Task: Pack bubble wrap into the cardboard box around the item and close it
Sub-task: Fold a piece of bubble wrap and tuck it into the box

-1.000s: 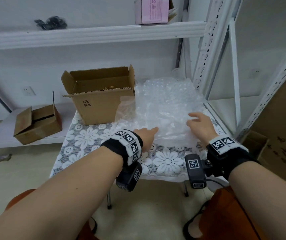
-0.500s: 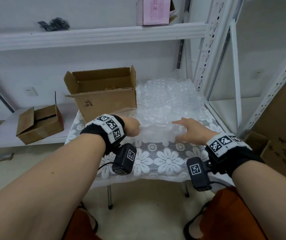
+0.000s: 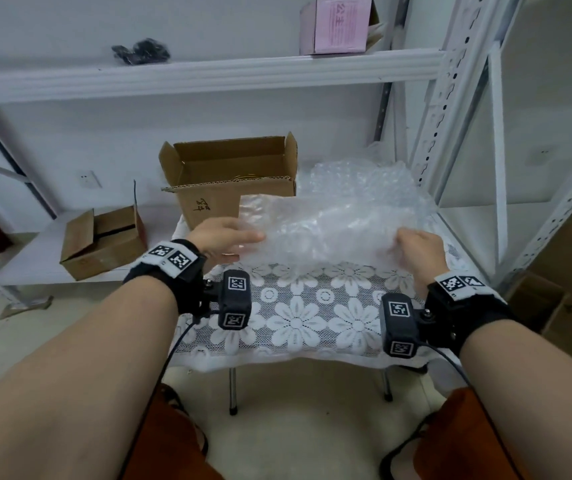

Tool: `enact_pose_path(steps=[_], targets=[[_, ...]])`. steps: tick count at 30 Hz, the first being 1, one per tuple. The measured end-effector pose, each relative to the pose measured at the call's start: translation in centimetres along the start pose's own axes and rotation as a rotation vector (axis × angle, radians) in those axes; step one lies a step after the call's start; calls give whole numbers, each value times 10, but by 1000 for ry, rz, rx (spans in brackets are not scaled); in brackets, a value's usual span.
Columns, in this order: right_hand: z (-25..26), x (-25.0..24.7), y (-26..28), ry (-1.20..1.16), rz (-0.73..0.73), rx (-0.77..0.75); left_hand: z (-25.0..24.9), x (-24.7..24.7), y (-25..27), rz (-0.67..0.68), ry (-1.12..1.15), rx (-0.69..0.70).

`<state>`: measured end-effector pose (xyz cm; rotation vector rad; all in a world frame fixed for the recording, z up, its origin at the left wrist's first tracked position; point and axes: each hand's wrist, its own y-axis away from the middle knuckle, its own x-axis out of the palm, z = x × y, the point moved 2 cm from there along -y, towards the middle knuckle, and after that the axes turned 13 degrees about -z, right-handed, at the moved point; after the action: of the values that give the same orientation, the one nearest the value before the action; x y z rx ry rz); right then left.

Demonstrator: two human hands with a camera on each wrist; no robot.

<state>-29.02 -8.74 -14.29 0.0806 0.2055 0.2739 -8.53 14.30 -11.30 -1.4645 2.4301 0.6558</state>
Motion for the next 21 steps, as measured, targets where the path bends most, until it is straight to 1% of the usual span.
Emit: enact_pose_path(steps=[1,2,4,7,10,13,15,19,21], targets=[[-2,2,0,-28,-10,22,7,1,-1,-13,48,-28],[-3,4,1,-60,-20,36,12,3,-1,-35,56,-27],[-1,8,5,-104,-45,17,19,9,-4,-111,-4,32],[1,16,9,-150,-57,-60,22,21,-7,-271,-47,104],[1,23,13,-97,-94,-108,19,33,-5,-358,-120,173],[0,24,15,-110,-141,-85,20,39,-3,-441,-219,217],[-2,25,17,-95,-138,-83,24,39,-2,-492,-289,249],[-13,27,17,11,-116,-60,38,36,-4,-571,-471,308],[-17,29,15,111,-118,-100,42,35,-4,-574,-609,336]])
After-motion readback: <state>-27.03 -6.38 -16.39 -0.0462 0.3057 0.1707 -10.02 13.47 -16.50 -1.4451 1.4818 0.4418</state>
